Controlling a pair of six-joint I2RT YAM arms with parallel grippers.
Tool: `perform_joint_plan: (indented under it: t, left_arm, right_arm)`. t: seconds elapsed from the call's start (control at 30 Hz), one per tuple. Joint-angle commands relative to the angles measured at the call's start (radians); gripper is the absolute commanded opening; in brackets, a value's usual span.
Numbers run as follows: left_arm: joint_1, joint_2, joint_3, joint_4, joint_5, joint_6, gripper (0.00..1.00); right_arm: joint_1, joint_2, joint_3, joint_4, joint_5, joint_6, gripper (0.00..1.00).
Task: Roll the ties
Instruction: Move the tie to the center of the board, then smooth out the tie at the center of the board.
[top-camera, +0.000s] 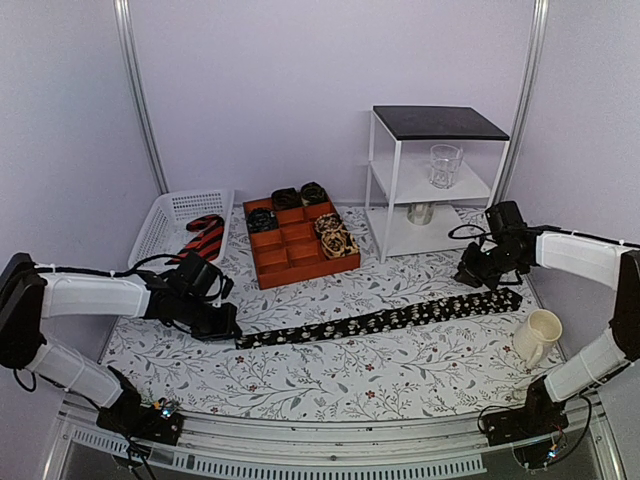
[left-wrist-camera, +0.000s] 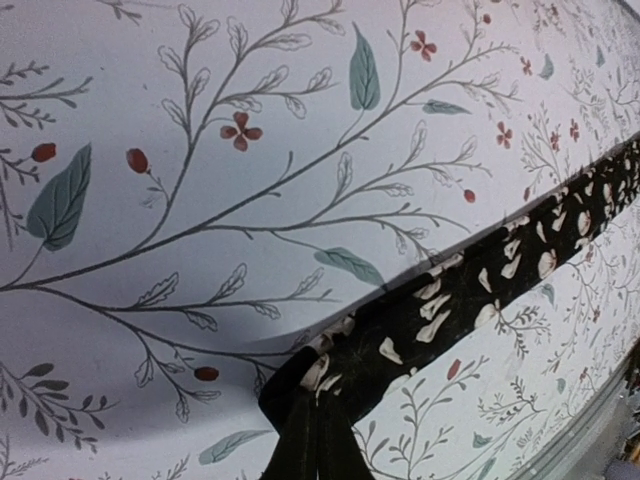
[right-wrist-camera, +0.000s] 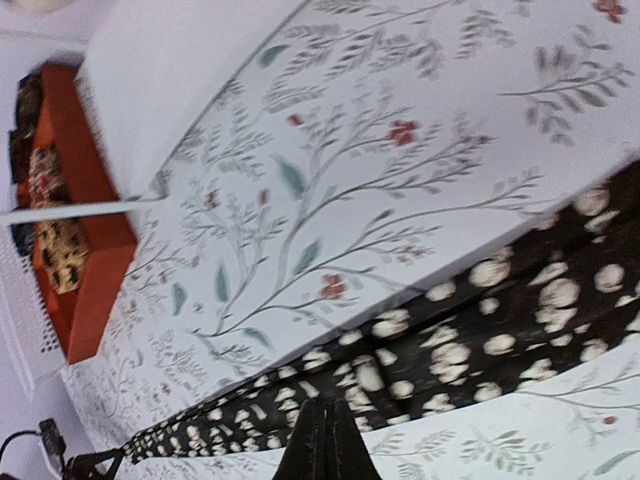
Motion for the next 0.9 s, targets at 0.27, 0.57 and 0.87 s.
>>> perform_joint_plan:
  t: [0.27,0.57,0.87]
  left_arm:
    - [0.012,0.041,-0.057,0.059,-0.058,-0.005,0.0]
    - [0.014,-0.017,0.011,-0.016,-0.073,0.003,0.0]
    - [0.012,-0.082,-0.04,0.056,0.103,-0.004,0.0]
  right_arm:
    - [0.369,0.031,-0.044,0.46,-0.098,0.157,0.0]
    - [0.593,0.308,0.182,0.548,-0.112,0.169,0.0]
    - [0.707,0.574,0.326,0.707,-0.201,0.231,0.0]
